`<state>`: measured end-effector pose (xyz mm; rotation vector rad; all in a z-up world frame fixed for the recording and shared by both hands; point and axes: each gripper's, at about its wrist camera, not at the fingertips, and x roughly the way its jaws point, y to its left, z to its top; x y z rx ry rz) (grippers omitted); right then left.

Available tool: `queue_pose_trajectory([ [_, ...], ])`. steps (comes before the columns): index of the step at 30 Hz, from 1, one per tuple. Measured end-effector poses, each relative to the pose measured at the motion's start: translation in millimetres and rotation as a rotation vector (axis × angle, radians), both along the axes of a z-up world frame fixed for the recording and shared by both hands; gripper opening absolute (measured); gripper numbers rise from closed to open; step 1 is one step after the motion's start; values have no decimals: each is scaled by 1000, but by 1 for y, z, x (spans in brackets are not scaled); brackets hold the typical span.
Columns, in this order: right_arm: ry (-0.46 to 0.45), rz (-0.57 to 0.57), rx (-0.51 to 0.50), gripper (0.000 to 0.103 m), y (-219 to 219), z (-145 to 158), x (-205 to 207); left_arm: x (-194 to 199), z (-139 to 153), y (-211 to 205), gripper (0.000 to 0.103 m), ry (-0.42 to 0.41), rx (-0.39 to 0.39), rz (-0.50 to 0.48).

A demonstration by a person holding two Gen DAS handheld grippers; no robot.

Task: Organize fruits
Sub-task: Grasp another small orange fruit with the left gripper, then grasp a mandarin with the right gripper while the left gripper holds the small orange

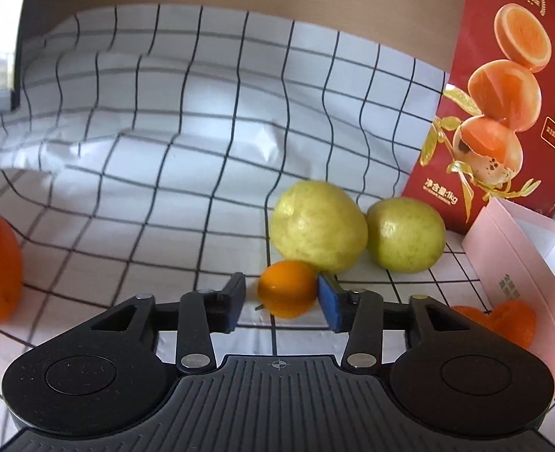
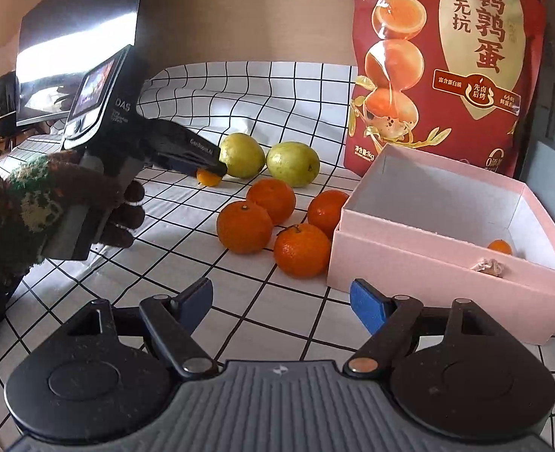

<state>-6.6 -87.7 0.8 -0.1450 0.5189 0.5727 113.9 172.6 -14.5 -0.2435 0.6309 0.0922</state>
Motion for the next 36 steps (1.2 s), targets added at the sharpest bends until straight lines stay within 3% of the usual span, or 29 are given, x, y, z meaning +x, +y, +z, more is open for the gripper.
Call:
queue_pose_trajectory([
  [4,6,-2,-2,81,0,0,1,-4,0,1,39,-25,-22,-6],
  [9,10,-6,6,81,-1,0,2,-25,8,2,39,-27,-75,7],
  [13,6,-9,11,83,-1,0,2,-70,16,-12,39,-32,-128,-47],
  [16,12,-2,5,83,0,-1,2,-115,16,-26,39,-82,-145,-81],
  [22,-34,-1,7,83,1,1,-5,-167,4,-34,39,-136,-203,-72],
  [26,-61,53,-39,77,17,12,-6,-177,1,-31,39,-155,-216,-41],
  [30,48,86,2,73,37,30,24,-175,-1,-27,39,-139,-243,-42],
  [32,91,70,0,65,49,32,41,-174,-4,-24,39,-130,-268,-42],
  [36,85,34,-78,61,76,23,64,-178,-7,-16,39,-145,-316,-3],
])
